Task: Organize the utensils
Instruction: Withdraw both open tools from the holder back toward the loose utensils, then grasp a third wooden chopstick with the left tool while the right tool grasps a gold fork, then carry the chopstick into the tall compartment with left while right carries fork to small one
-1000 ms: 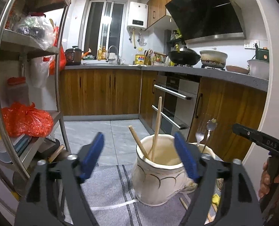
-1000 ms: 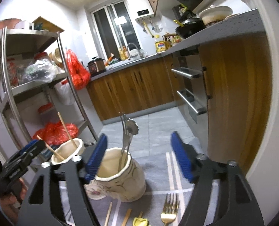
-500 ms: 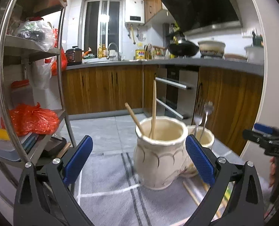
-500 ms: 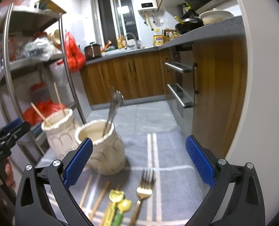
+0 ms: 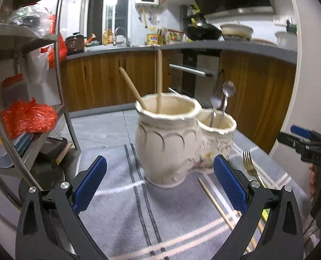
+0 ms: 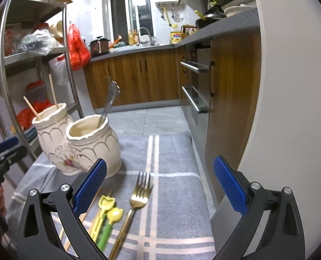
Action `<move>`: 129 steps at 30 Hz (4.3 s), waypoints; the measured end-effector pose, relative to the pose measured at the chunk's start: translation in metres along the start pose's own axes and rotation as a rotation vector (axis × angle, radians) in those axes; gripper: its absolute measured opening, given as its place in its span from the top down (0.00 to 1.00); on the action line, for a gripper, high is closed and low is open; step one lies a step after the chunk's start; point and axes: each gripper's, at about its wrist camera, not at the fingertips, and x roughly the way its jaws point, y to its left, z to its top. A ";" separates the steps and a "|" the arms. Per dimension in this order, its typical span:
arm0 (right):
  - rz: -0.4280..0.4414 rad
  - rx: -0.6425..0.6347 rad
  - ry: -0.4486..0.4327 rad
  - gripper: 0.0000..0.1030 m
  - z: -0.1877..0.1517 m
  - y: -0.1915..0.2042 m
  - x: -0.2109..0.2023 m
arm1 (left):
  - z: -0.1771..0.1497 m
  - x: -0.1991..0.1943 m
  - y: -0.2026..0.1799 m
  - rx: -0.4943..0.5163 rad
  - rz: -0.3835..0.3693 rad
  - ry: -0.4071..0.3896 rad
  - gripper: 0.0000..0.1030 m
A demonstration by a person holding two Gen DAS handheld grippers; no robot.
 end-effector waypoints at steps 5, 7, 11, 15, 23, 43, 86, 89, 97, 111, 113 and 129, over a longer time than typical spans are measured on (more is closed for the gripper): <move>-0.004 -0.013 0.054 0.05 -0.010 -0.006 0.008 | -0.014 0.008 -0.013 0.025 -0.022 0.053 0.06; -0.006 -0.014 0.086 0.05 -0.015 -0.007 0.015 | -0.018 0.011 -0.017 0.027 -0.031 0.067 0.06; -0.013 -0.004 0.147 0.05 -0.022 -0.008 0.029 | -0.026 0.018 -0.026 0.046 -0.051 0.109 0.06; 0.001 0.003 0.206 0.05 -0.024 -0.006 0.041 | -0.026 0.018 -0.029 0.051 -0.068 0.114 0.06; 0.046 -0.007 0.267 0.07 -0.014 0.004 0.059 | -0.030 0.028 -0.035 0.025 -0.088 0.196 0.06; 0.137 -0.008 0.380 0.48 -0.009 0.008 0.094 | -0.051 0.042 -0.063 0.077 -0.096 0.378 0.20; 0.255 0.031 0.056 0.97 0.023 0.000 -0.029 | -0.042 0.025 -0.063 0.168 -0.149 0.406 1.00; 0.253 0.037 0.023 0.97 0.028 0.000 -0.040 | -0.041 0.023 -0.063 0.159 -0.159 0.396 1.00; 0.231 0.056 -0.062 0.96 0.036 -0.003 -0.061 | -0.040 0.023 -0.062 0.131 -0.164 0.410 0.91; 0.186 0.046 -0.135 0.96 0.039 0.001 -0.073 | -0.047 0.045 -0.083 0.168 -0.074 0.417 0.95; 0.192 0.043 -0.139 0.96 0.040 0.003 -0.075 | -0.047 0.045 -0.082 0.174 -0.079 0.412 0.96; 0.196 0.018 -0.167 0.96 0.053 0.023 -0.084 | -0.033 -0.014 -0.041 0.173 -0.213 0.089 0.96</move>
